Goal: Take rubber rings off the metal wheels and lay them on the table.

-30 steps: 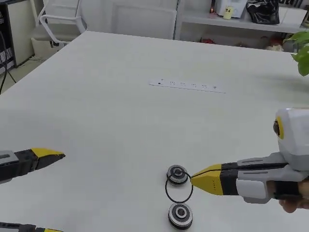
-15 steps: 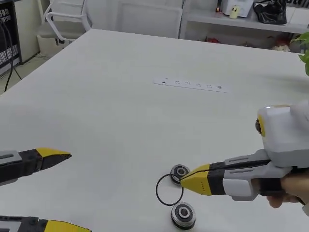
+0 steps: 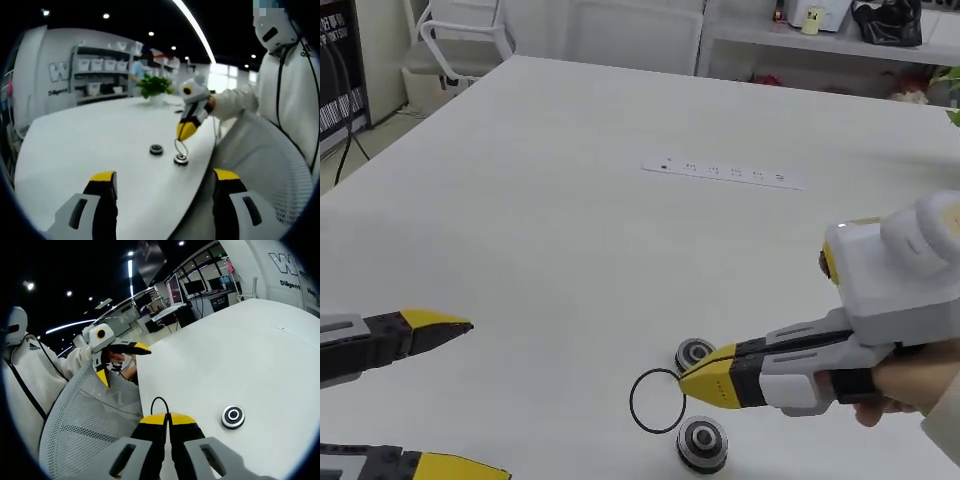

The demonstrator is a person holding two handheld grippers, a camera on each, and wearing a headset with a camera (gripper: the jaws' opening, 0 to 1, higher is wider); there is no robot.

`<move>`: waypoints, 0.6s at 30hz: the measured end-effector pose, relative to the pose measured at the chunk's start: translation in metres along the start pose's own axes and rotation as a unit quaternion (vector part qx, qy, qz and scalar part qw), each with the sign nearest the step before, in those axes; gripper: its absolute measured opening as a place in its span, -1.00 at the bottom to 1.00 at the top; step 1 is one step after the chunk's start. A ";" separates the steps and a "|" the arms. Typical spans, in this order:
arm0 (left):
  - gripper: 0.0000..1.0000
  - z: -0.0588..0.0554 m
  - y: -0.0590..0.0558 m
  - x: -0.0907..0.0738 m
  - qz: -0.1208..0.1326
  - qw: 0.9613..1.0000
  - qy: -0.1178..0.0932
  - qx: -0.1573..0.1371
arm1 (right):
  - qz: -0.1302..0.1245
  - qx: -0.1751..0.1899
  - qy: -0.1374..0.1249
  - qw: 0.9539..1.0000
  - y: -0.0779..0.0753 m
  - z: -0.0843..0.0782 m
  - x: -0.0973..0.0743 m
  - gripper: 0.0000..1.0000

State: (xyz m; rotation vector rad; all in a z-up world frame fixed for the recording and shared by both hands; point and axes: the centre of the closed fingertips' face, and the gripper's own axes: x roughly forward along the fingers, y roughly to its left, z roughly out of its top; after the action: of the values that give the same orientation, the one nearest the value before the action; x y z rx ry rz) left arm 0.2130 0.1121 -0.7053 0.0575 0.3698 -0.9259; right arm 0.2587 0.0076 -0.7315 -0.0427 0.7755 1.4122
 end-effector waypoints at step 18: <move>0.64 -0.001 0.001 0.001 -0.003 1.000 -0.007 -0.014 | 0.003 0.000 0.034 0.999 -0.005 -0.009 0.022 -1.00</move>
State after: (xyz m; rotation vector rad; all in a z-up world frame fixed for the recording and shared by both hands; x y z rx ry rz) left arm 0.2141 0.1118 -0.7072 0.0250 0.3692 -0.9257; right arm 0.2586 0.0211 -0.7515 -0.0891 0.8322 1.4228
